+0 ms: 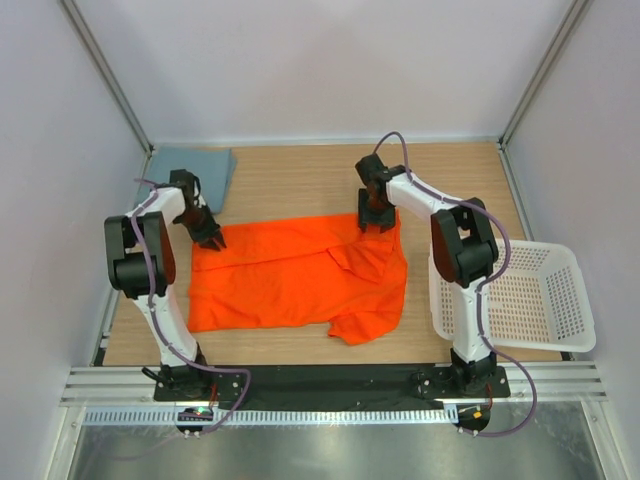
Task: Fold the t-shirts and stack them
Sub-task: Fold the tshirt
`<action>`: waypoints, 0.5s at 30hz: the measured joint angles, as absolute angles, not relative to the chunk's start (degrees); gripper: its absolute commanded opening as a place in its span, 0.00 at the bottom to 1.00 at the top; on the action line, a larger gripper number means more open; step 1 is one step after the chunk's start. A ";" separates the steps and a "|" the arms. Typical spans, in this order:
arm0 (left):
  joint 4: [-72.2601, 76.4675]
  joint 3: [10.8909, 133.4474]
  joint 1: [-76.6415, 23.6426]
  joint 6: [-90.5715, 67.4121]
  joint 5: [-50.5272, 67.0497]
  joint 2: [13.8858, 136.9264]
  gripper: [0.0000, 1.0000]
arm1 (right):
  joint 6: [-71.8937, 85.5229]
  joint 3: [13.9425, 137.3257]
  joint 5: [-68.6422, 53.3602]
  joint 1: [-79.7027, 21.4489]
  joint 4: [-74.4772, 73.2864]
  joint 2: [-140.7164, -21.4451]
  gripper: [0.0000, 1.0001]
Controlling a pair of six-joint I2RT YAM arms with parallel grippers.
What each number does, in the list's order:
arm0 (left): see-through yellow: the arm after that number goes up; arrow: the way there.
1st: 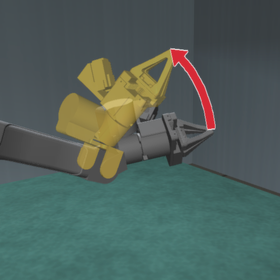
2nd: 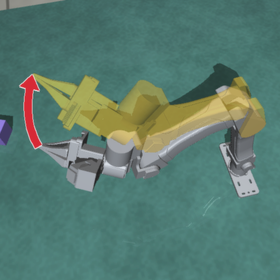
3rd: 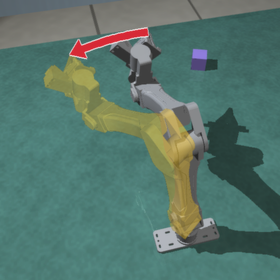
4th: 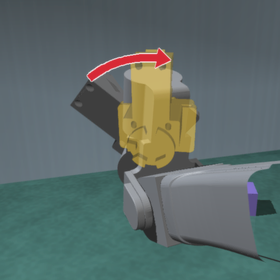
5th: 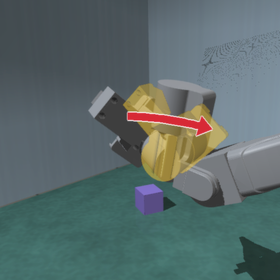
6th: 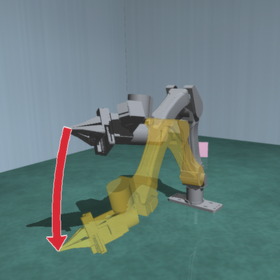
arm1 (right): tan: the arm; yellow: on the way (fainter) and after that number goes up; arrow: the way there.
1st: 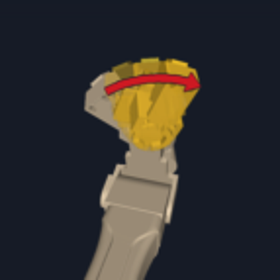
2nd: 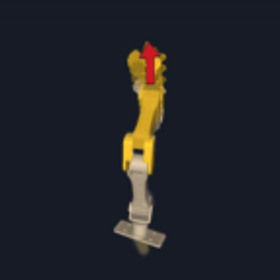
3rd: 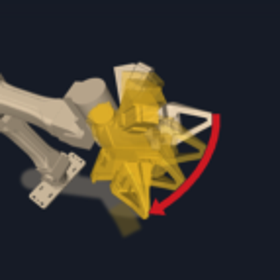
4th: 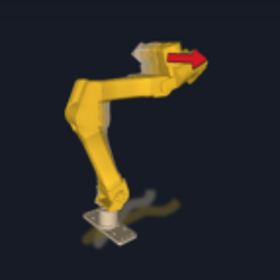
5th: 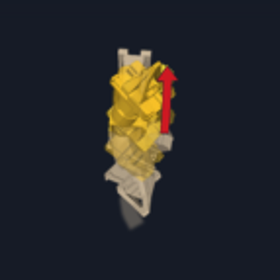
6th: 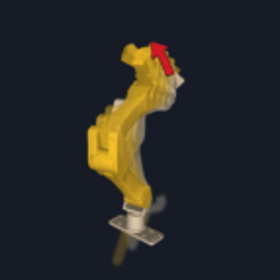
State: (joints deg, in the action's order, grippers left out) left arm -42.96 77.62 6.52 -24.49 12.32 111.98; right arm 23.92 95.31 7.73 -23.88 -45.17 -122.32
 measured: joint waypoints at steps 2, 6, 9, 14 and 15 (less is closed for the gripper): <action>-42.76 78.08 6.57 -25.36 12.19 113.49 0.26 | 23.24 95.35 8.84 -23.88 -43.42 -122.96 0.55; -43.66 81.32 6.66 -26.37 12.05 115.70 0.26 | 22.57 97.17 9.67 -23.40 -41.78 -124.99 0.55; -43.94 84.88 6.66 -26.79 12.10 118.08 0.27 | 22.37 100.44 9.91 -22.70 -41.21 -127.26 0.56; -44.05 91.79 6.61 -27.03 12.16 122.23 0.31 | 20.86 110.10 10.35 -21.43 -41.47 -133.08 0.56; -43.99 92.95 6.57 -27.03 12.10 122.87 0.34 | 20.56 112.90 10.46 -21.23 -42.35 -134.65 0.57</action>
State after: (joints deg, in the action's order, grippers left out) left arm -43.99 92.95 6.57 -27.03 12.10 122.87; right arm 20.56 112.90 10.46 -21.23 -42.35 -134.65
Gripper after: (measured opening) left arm 0.296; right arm 0.561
